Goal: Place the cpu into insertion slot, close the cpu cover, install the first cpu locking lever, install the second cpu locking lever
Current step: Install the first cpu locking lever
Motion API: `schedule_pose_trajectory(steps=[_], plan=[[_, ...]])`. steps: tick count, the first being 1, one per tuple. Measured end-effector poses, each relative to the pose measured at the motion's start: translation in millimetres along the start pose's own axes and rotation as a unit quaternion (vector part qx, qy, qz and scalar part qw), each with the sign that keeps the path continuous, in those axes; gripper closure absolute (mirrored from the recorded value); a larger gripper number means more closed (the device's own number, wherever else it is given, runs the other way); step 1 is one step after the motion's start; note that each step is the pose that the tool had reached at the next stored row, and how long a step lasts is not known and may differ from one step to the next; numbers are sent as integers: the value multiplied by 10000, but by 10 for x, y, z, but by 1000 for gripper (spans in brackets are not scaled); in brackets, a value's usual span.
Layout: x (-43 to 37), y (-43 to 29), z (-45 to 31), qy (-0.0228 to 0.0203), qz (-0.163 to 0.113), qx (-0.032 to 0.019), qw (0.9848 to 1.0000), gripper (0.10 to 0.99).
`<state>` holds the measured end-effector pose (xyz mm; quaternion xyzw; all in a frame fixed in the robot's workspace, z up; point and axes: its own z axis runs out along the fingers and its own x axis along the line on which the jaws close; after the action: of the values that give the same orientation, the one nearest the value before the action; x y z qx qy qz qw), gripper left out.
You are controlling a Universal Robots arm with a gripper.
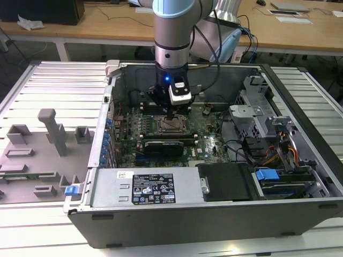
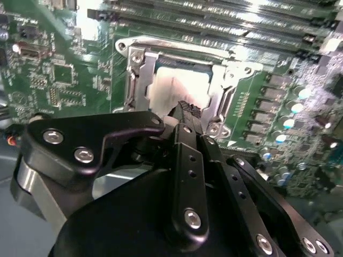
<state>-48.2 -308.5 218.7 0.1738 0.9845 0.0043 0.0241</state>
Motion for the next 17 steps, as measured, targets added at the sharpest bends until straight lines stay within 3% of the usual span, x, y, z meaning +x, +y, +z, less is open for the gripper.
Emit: schedule_pose_trajectory(steps=[4, 7, 12, 17], plan=[[-1, -3, 0, 1, -21, 0, 10000, 980], [-1, -3, 0, -3, -219, 10, 9998, 980], [-78, 21, 8, 41, -381, 72, 9992, 980], [-107, -3, 10, 63, -539, 164, 9984, 980]])
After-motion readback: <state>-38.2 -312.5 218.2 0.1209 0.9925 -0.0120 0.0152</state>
